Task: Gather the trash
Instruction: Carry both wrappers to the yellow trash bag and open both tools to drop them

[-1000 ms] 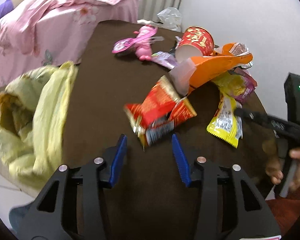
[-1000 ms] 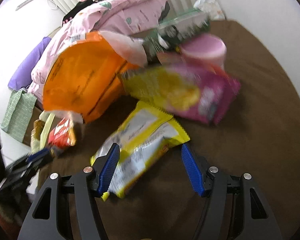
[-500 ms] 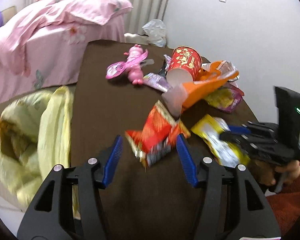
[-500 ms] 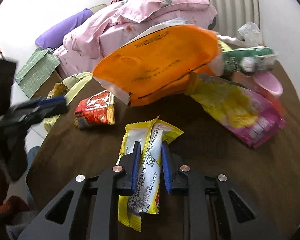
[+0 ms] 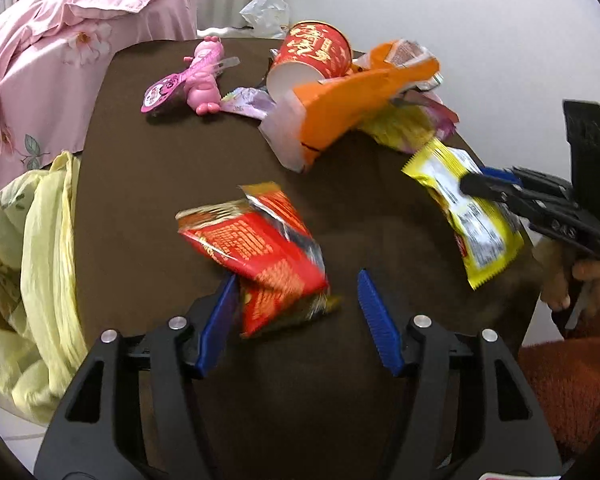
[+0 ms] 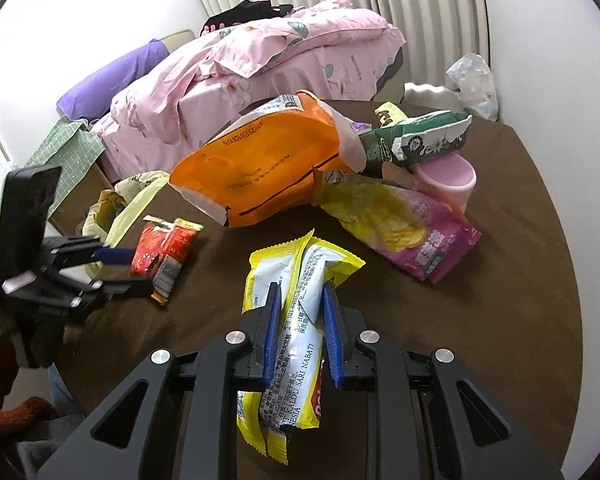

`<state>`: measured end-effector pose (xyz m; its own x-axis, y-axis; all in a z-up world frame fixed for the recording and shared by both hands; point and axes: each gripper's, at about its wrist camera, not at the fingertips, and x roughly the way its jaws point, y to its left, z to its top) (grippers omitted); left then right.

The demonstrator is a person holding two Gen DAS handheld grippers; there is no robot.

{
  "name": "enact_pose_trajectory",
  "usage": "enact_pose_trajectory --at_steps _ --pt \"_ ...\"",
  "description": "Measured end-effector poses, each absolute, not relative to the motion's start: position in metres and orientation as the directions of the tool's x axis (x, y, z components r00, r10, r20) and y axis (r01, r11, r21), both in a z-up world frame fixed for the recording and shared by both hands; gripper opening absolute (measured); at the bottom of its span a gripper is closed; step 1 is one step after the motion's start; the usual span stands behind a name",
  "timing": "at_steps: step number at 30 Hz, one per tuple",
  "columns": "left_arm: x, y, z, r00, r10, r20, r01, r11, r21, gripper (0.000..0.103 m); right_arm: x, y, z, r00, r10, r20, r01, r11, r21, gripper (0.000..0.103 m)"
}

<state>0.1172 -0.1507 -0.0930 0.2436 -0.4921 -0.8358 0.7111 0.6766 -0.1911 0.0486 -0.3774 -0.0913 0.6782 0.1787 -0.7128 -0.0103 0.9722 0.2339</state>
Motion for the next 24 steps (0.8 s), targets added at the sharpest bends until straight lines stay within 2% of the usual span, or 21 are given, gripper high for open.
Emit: enact_pose_trajectory --at_steps 7,12,14,15,19,24 --pt "0.137 -0.154 -0.090 0.292 -0.458 -0.840 0.553 0.797 -0.242 0.058 0.044 -0.381 -0.100 0.673 0.196 -0.713 0.001 0.964 0.265 0.021" --pt "0.144 -0.170 -0.100 0.308 -0.397 -0.865 0.517 0.833 -0.198 0.058 0.043 -0.381 -0.100 0.675 0.200 -0.710 -0.005 0.964 0.267 0.021" --pt "0.140 -0.176 -0.100 0.345 -0.365 -0.865 0.533 0.835 -0.140 0.052 0.041 -0.379 -0.098 0.679 0.196 -0.708 -0.013 0.967 0.255 0.021" --pt "0.138 -0.177 -0.100 0.350 -0.358 -0.865 0.541 0.832 -0.125 0.043 0.040 -0.377 -0.096 0.683 0.194 -0.704 -0.020 0.969 0.248 0.021" --pt "0.129 -0.169 -0.089 0.365 -0.384 -0.848 0.556 0.820 -0.132 0.039 0.036 -0.371 -0.082 0.707 0.198 -0.679 -0.052 0.972 0.229 0.021" --pt "0.117 -0.140 -0.060 0.457 -0.377 -0.806 0.541 0.837 -0.084 0.039 0.039 -0.357 -0.051 0.747 0.229 -0.624 -0.108 0.968 0.227 0.021"
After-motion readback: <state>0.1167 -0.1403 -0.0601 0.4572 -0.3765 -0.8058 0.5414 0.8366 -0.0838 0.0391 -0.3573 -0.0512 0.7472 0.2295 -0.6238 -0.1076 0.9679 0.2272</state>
